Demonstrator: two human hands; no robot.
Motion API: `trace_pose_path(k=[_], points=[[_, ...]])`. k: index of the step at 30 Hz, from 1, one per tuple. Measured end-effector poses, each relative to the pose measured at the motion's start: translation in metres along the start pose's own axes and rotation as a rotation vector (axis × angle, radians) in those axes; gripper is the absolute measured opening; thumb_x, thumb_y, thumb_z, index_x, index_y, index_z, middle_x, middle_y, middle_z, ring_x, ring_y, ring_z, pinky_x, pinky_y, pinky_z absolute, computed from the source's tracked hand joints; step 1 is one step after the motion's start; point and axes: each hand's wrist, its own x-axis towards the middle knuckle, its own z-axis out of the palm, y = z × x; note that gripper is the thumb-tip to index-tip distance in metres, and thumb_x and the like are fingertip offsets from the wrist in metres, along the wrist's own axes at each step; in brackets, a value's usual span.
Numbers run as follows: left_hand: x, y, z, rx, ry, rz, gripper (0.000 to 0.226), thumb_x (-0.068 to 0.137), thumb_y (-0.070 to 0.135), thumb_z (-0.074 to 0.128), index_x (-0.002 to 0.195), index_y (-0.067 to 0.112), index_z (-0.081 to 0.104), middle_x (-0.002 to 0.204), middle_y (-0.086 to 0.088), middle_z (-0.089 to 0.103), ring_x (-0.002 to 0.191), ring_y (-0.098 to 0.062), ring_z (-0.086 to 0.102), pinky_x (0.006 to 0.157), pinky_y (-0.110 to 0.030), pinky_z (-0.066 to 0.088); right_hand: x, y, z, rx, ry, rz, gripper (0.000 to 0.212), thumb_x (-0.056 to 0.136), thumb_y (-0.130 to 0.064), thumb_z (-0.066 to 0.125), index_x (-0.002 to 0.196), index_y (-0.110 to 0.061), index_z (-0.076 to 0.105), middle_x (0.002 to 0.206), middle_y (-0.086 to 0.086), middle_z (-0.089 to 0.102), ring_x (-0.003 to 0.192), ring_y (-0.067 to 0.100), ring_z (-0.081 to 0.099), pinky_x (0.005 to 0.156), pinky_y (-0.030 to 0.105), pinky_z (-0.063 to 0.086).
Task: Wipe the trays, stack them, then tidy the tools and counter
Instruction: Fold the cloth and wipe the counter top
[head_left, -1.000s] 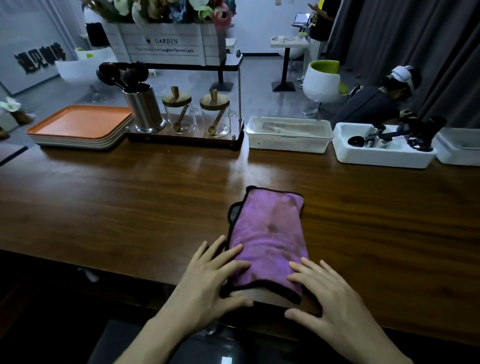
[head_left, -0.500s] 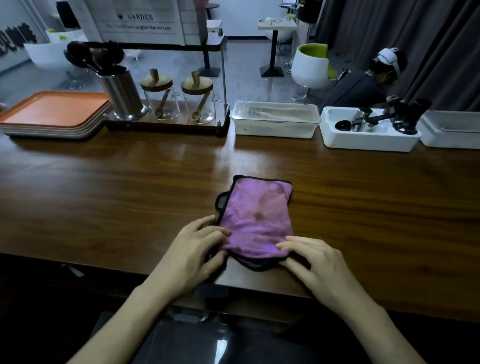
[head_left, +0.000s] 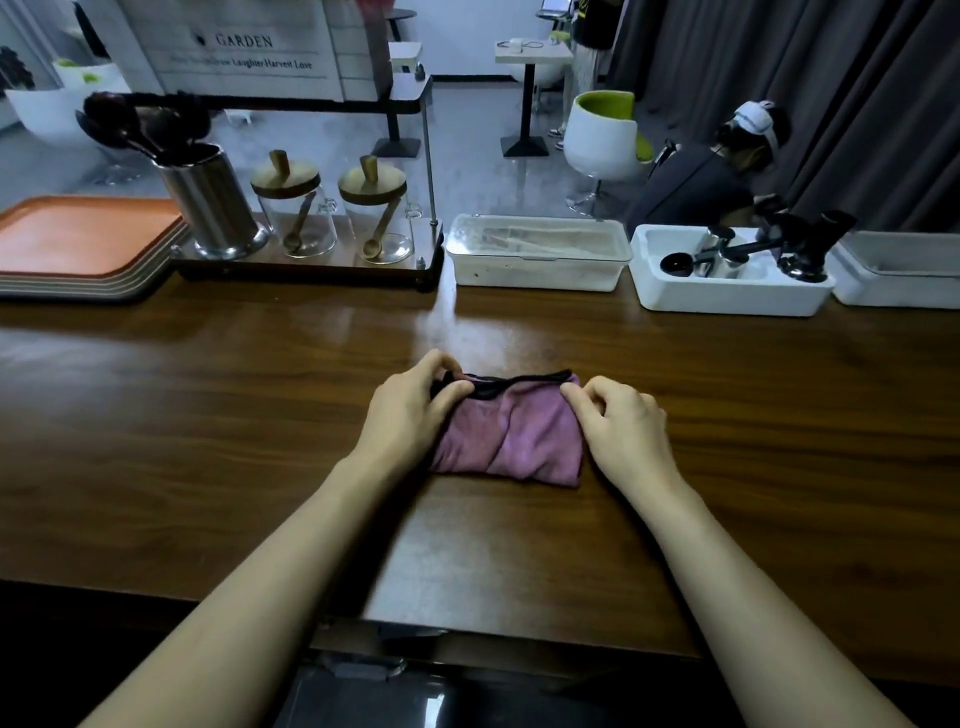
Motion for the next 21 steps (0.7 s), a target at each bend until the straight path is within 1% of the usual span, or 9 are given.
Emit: trace_pose_path(k=[2, 5, 8, 10, 12, 14, 17, 19, 21], points=[[0.005, -0.004, 0.005, 0.048, 0.0, -0.005, 0.027, 0.094, 0.046, 0.067, 0.114, 0.027, 0.064, 0.097, 0.002, 0.074, 0.095, -0.028, 0.068, 0.076, -0.036, 0.047, 0.004, 0.001, 0.007, -0.154, 0.004, -0.001, 0.038, 0.098, -0.053, 0.053, 0.073, -0.024, 0.059, 0.078, -0.002, 0.062, 0.085, 0.026, 0.058, 0.072, 0.036, 0.045], [0.007, -0.008, 0.002, 0.113, -0.025, 0.007, 0.041, 0.093, 0.051, 0.067, 0.127, 0.029, 0.061, 0.103, -0.001, 0.074, 0.099, -0.028, 0.066, 0.084, -0.041, 0.051, 0.005, -0.003, 0.005, -0.192, 0.027, 0.013, 0.029, 0.096, -0.045, 0.059, 0.079, -0.023, 0.053, 0.087, -0.004, 0.056, 0.09, 0.022, 0.052, 0.076, 0.036, 0.045], [-0.001, -0.004, -0.002, 0.183, 0.051, 0.146, 0.031, 0.095, 0.037, 0.065, 0.123, 0.024, 0.065, 0.109, -0.001, 0.068, 0.097, -0.028, 0.06, 0.084, -0.046, 0.051, -0.007, -0.011, 0.001, -0.123, 0.096, -0.142, 0.012, 0.095, -0.032, 0.062, 0.098, -0.023, 0.056, 0.1, -0.007, 0.053, 0.095, 0.016, 0.05, 0.076, 0.03, 0.042], [-0.011, 0.003, 0.002, 0.22, 0.05, 0.315, 0.021, 0.092, 0.022, 0.059, 0.11, 0.021, 0.07, 0.101, -0.002, 0.065, 0.088, -0.029, 0.058, 0.076, -0.045, 0.051, -0.015, -0.016, 0.004, -0.104, 0.015, -0.307, 0.018, 0.096, -0.03, 0.06, 0.112, -0.023, 0.064, 0.116, -0.006, 0.059, 0.111, 0.015, 0.052, 0.09, 0.031, 0.046], [-0.022, 0.011, 0.011, 0.228, -0.038, 0.412, 0.022, 0.089, 0.022, 0.055, 0.104, 0.021, 0.072, 0.097, 0.0, 0.066, 0.084, -0.027, 0.057, 0.071, -0.043, 0.051, -0.018, -0.014, 0.01, -0.128, -0.138, -0.364, 0.032, 0.099, -0.031, 0.057, 0.129, -0.024, 0.064, 0.14, -0.004, 0.056, 0.138, 0.018, 0.042, 0.114, 0.035, 0.036], [-0.027, 0.014, 0.018, 0.268, -0.079, 0.45, 0.031, 0.087, 0.027, 0.05, 0.106, 0.021, 0.075, 0.097, 0.001, 0.07, 0.084, -0.026, 0.058, 0.069, -0.039, 0.052, -0.019, -0.011, 0.013, -0.177, -0.263, -0.32, 0.045, 0.102, -0.036, 0.05, 0.146, -0.026, 0.05, 0.158, -0.004, 0.04, 0.151, 0.02, 0.024, 0.121, 0.036, 0.022], [-0.031, 0.015, 0.022, 0.347, -0.09, 0.48, 0.043, 0.085, 0.028, 0.046, 0.118, 0.02, 0.073, 0.104, 0.001, 0.074, 0.086, -0.027, 0.06, 0.071, -0.037, 0.052, -0.015, -0.009, 0.011, -0.242, -0.373, -0.246, 0.055, 0.104, -0.045, 0.038, 0.157, -0.035, 0.028, 0.168, -0.008, 0.013, 0.156, 0.021, 0.002, 0.124, 0.039, 0.012], [-0.035, 0.02, 0.025, 0.342, -0.106, 0.509, 0.049, 0.085, 0.026, 0.044, 0.124, 0.014, 0.071, 0.111, -0.002, 0.074, 0.083, -0.027, 0.06, 0.073, -0.037, 0.053, -0.013, -0.009, 0.011, -0.276, -0.429, -0.222, 0.058, 0.104, -0.049, 0.034, 0.159, -0.039, 0.02, 0.169, -0.009, 0.002, 0.155, 0.022, -0.006, 0.125, 0.041, 0.006], [-0.037, 0.025, 0.027, 0.342, -0.121, 0.487, 0.054, 0.085, 0.026, 0.041, 0.129, 0.01, 0.067, 0.116, -0.004, 0.073, 0.084, -0.028, 0.062, 0.074, -0.036, 0.054, -0.014, -0.01, 0.011, -0.303, -0.44, -0.222, 0.059, 0.104, -0.05, 0.031, 0.159, -0.04, 0.016, 0.169, -0.008, 0.0, 0.155, 0.022, -0.007, 0.125, 0.04, 0.002]])
